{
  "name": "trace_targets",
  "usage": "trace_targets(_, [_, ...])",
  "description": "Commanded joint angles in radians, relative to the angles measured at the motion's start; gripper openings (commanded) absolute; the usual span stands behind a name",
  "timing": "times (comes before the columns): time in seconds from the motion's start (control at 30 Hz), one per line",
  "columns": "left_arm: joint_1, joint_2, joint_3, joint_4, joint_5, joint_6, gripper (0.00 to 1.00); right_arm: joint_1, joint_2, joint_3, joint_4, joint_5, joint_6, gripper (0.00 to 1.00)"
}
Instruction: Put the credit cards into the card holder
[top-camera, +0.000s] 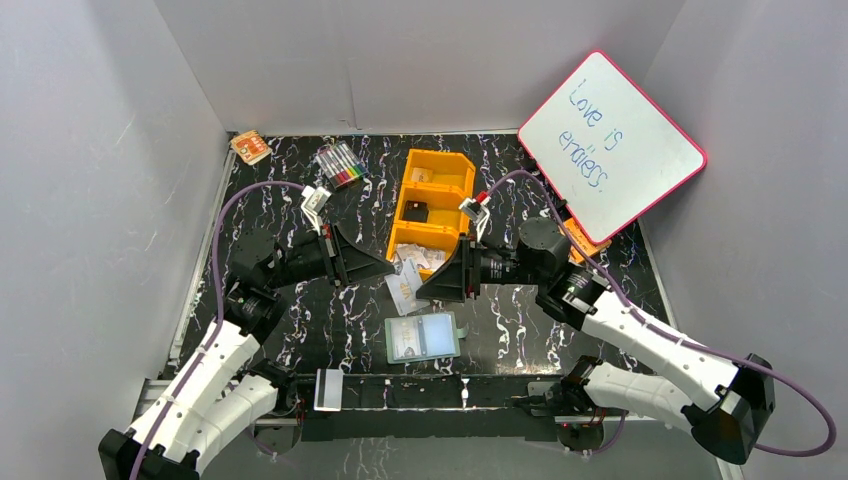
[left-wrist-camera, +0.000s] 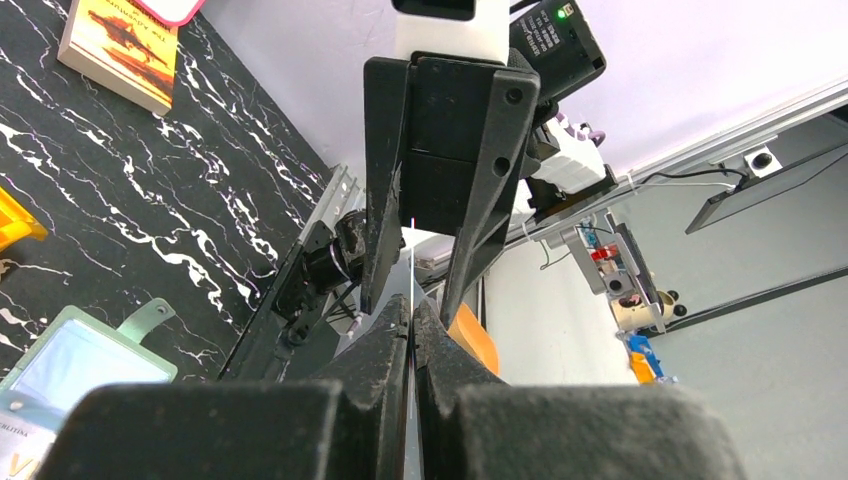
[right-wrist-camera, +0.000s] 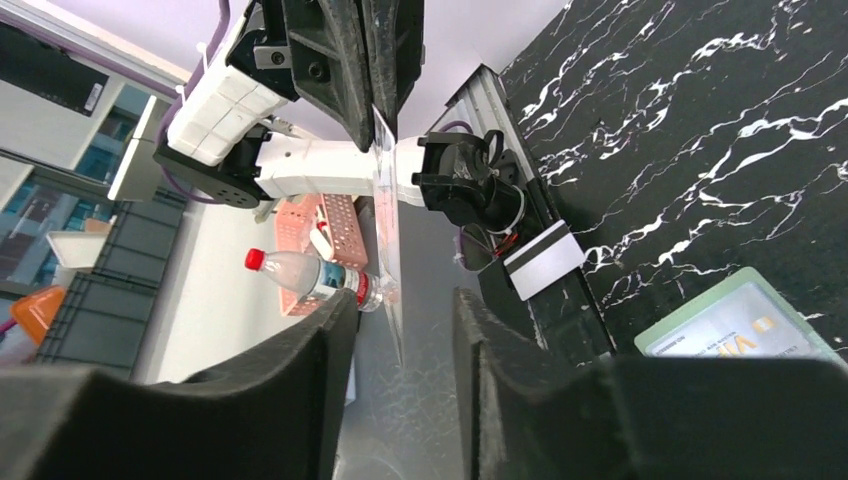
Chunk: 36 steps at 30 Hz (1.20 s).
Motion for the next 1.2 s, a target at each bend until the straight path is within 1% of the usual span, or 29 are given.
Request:
trace_targets(0.0, [0.001, -0.009, 0.044, -0.002, 0.03, 0.009, 0.0, -0.001, 0.017, 0.026, 0.114, -0.044, 0.049, 0.43])
trace_targets(0.03, [0.001, -0.006, 0.047, -0.01, 0.03, 0.013, 0.0, -0.001, 0.02, 0.026, 0.121, -0.051, 0.057, 0.4])
trace_targets(0.1, [0.001, -0.003, 0.046, -0.013, 0.028, 0.014, 0.0, -0.002, 0.021, 0.028, 0.122, -0.05, 0.064, 0.28])
trace_targets(0.13, [0.001, -0.002, 0.047, -0.013, 0.027, 0.014, 0.0, -0.001, 0.019, 0.027, 0.123, -0.049, 0.065, 0.2])
trace_targets(0.17, [0.001, 0.0, 0.047, -0.014, 0.025, 0.015, 0.0, -0.002, 0.014, 0.025, 0.122, -0.037, 0.065, 0.1])
trace_targets(0.2, [0.001, 0.003, 0.047, -0.019, 0.023, 0.019, 0.0, -0.001, 0.007, 0.023, 0.117, -0.022, 0.062, 0.02])
trace_targets(0.23, [0.001, 0.007, 0.047, -0.03, 0.017, 0.027, 0.0, -0.002, -0.004, 0.024, 0.103, -0.005, 0.054, 0.0])
trace_targets(0.27, [0.001, 0.01, 0.047, -0.067, 0.006, 0.04, 0.14, -0.002, -0.017, 0.034, 0.059, 0.029, 0.028, 0.0])
trace_targets(0.3, [0.001, 0.015, 0.051, -0.11, -0.011, 0.057, 0.39, -0.002, -0.028, 0.049, -0.017, 0.075, -0.009, 0.0])
trace_targets(0.33, [0.001, 0.019, 0.05, -0.153, -0.032, 0.074, 0.57, -0.001, -0.039, 0.066, -0.096, 0.131, -0.047, 0.0])
trace_targets(0.37, [0.0, 0.019, 0.049, -0.194, -0.069, 0.089, 0.67, -0.002, -0.047, 0.083, -0.209, 0.195, -0.088, 0.0])
trace_targets(0.43, [0.001, 0.007, 0.037, -0.267, -0.13, 0.114, 0.79, -0.002, -0.06, 0.105, -0.439, 0.351, -0.147, 0.0])
trace_targets(0.47, [0.001, -0.001, 0.026, -0.297, -0.158, 0.119, 0.85, -0.001, -0.064, 0.107, -0.525, 0.412, -0.164, 0.0])
trace_targets(0.5, [0.0, -0.006, 0.007, -0.332, -0.186, 0.123, 0.86, -0.001, -0.064, 0.1, -0.585, 0.452, -0.176, 0.0])
trace_targets(0.57, [-0.008, -0.016, -0.037, -0.365, -0.227, 0.11, 0.87, -0.001, -0.072, 0.057, -0.652, 0.472, -0.179, 0.0])
trace_targets(0.63, [-0.069, -0.028, -0.083, -0.368, -0.299, 0.091, 0.87, -0.001, -0.089, -0.006, -0.673, 0.465, -0.161, 0.0])
trace_targets(0.7, [-0.178, -0.035, -0.107, -0.384, -0.429, 0.094, 0.87, -0.002, -0.105, -0.066, -0.674, 0.455, -0.136, 0.0])
trace_targets(0.77, [-0.295, -0.005, -0.103, -0.422, -0.57, 0.105, 0.88, -0.002, -0.123, -0.117, -0.653, 0.44, -0.117, 0.0])
trace_targets(0.87, [-0.443, 0.106, -0.07, -0.47, -0.743, 0.101, 0.88, -0.002, -0.122, -0.192, -0.599, 0.4, -0.093, 0.0])
trace_targets(0.93, [-0.513, 0.187, -0.039, -0.493, -0.832, 0.087, 0.88, -0.001, -0.108, -0.224, -0.568, 0.375, -0.079, 0.0])
trace_targets(1.03, [-0.558, 0.28, -0.005, -0.511, -0.922, 0.06, 0.85, -0.001, -0.101, -0.259, -0.531, 0.353, -0.057, 0.0])
trace_targets(1.17, [-0.572, 0.395, 0.032, -0.521, -0.943, 0.056, 0.77, -0.002, -0.115, -0.317, -0.475, 0.333, -0.006, 0.0])
